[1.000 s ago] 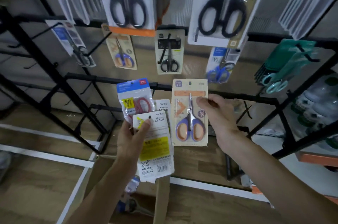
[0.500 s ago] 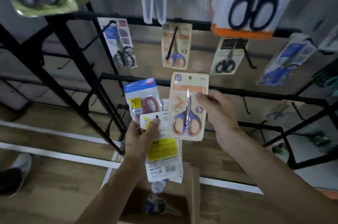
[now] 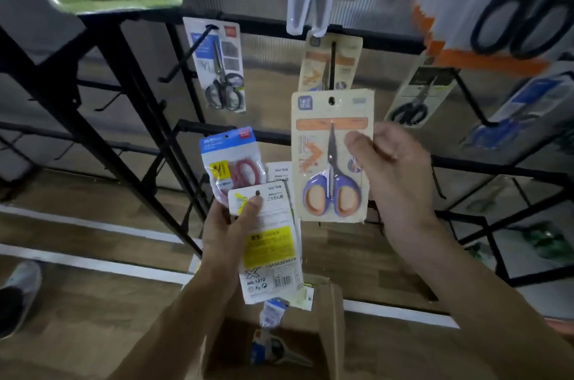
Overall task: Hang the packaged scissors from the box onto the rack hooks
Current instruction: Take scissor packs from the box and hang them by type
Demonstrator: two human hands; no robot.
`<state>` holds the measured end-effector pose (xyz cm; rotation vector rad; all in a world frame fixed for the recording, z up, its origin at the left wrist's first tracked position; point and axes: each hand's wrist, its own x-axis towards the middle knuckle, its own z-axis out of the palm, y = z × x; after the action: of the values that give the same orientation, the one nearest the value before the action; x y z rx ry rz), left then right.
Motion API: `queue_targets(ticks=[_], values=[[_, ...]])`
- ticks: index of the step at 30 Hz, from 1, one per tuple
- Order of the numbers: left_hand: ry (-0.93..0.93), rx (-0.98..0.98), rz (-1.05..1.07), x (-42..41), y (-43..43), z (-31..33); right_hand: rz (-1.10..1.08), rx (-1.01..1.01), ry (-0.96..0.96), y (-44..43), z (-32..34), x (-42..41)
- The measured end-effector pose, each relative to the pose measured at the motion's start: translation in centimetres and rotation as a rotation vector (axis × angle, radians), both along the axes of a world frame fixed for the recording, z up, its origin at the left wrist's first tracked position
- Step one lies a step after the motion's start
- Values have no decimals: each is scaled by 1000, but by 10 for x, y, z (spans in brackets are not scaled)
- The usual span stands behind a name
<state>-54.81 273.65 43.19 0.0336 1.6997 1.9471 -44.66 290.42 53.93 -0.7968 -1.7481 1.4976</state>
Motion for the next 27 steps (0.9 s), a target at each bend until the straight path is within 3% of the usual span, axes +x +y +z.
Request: queue_targets(ticks=[14, 20, 24, 27], values=[[-20, 18, -70, -7, 1, 8, -124, 19, -90, 1, -1, -10], [-15, 10, -83, -10, 0, 9, -176, 15, -210, 33, -4, -62], [-2, -3, -109, -10, -2, 12, -192, -133, -222, 68, 1, -106], [20, -2, -161, -10, -4, 13, -207, -95, -292, 89, 6, -119]])
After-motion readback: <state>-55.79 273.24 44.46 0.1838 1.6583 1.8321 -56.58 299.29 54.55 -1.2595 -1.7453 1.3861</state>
